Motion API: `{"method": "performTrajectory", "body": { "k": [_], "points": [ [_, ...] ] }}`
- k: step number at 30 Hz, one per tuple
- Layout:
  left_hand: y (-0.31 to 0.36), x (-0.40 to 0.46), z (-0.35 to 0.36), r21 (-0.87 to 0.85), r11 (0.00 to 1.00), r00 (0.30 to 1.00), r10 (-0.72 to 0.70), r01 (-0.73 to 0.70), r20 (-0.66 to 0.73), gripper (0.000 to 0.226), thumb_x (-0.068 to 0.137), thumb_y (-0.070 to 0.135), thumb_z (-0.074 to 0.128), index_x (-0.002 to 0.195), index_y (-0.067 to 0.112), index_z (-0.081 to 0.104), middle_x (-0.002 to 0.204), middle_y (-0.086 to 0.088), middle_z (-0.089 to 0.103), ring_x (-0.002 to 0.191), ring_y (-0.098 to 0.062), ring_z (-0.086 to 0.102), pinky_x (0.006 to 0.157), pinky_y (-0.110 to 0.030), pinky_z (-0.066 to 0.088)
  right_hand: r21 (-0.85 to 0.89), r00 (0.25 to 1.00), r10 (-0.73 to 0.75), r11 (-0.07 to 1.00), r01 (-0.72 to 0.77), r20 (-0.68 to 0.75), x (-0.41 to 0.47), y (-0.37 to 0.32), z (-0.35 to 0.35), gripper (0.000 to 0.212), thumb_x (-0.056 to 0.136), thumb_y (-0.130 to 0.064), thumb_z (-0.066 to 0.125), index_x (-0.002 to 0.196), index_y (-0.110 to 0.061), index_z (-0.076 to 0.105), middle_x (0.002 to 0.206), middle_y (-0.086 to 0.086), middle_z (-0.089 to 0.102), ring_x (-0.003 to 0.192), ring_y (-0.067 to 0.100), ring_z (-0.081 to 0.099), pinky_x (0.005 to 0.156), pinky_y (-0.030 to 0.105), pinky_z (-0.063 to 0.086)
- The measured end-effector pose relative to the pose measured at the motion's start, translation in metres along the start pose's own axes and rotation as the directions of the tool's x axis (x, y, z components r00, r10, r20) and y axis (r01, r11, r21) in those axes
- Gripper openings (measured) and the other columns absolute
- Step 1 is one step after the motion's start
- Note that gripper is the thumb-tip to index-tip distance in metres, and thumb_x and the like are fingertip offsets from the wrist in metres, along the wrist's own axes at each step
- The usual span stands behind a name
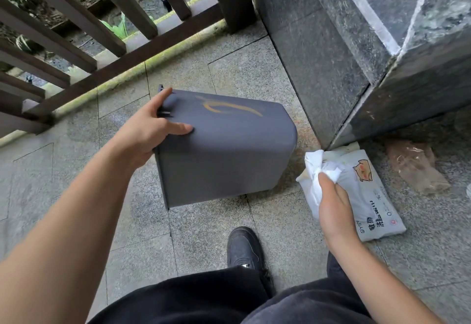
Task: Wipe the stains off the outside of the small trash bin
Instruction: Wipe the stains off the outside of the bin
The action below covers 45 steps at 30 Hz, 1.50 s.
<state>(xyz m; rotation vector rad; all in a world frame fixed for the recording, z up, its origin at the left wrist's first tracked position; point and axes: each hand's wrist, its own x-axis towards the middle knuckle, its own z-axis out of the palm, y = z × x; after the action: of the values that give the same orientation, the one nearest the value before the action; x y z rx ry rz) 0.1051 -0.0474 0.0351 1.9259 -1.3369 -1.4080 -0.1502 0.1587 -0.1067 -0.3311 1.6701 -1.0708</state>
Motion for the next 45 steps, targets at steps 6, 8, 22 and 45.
{"method": "performTrajectory", "body": {
  "k": [6, 8, 22, 45],
  "points": [
    [0.005, -0.013, -0.005, 0.159, 0.986, 0.982, 0.016, -0.047, 0.19, 0.105, 0.048, 0.005, 0.089, 0.14, 0.041, 0.054, 0.137, -0.001, 0.058, 0.111, -0.021, 0.067, 0.098, -0.043, 0.052, -0.016, 1.0, -0.003, 1.0, 0.003, 0.002, 0.0, 0.0, 0.003, 0.025, 0.096, -0.049, 0.042, 0.092, -0.037, 0.064, 0.097, -0.022, 0.066, 0.096, -0.004, 0.056, 0.076, 0.026, 0.04],
    [0.007, -0.02, -0.007, 0.23, 0.967, 0.938, 0.019, -0.104, 0.346, 0.097, 0.055, 0.001, 0.087, 0.137, 0.043, 0.056, 0.135, 0.008, 0.062, 0.113, -0.018, 0.066, 0.095, -0.039, 0.054, -0.004, 0.999, -0.019, 1.0, 0.019, -0.035, 0.001, -0.002, 0.005, 0.03, 0.091, -0.053, 0.042, 0.089, -0.034, 0.065, 0.089, -0.026, 0.069, 0.091, -0.01, 0.058, 0.076, 0.023, 0.04],
    [0.004, -0.025, 0.045, 0.011, 0.985, 0.981, 0.172, -0.172, -0.09, 0.037, 0.103, 0.023, 0.052, 0.13, 0.046, 0.061, 0.127, 0.01, 0.065, 0.103, -0.006, 0.063, 0.097, -0.033, 0.048, -0.277, 0.969, -0.229, 0.929, 0.247, 0.095, 0.018, 0.008, 0.015, 0.032, 0.105, -0.045, 0.031, 0.097, -0.023, 0.053, 0.078, -0.011, 0.053, 0.076, 0.014, 0.048, 0.07, 0.035, 0.037],
    [0.02, -0.028, 0.084, 0.07, 0.979, 0.958, 0.202, -0.191, -0.202, 0.045, 0.105, 0.03, 0.044, 0.149, 0.035, 0.041, 0.146, 0.016, 0.044, 0.13, -0.001, 0.043, 0.114, -0.029, 0.032, -0.469, 0.882, -0.464, 0.763, 0.445, 0.082, 0.073, -0.036, 0.061, 0.055, 0.107, -0.028, 0.027, 0.152, 0.003, 0.031, 0.158, 0.021, 0.035, 0.149, 0.035, 0.026, 0.122, 0.048, 0.017]
  ]
}}
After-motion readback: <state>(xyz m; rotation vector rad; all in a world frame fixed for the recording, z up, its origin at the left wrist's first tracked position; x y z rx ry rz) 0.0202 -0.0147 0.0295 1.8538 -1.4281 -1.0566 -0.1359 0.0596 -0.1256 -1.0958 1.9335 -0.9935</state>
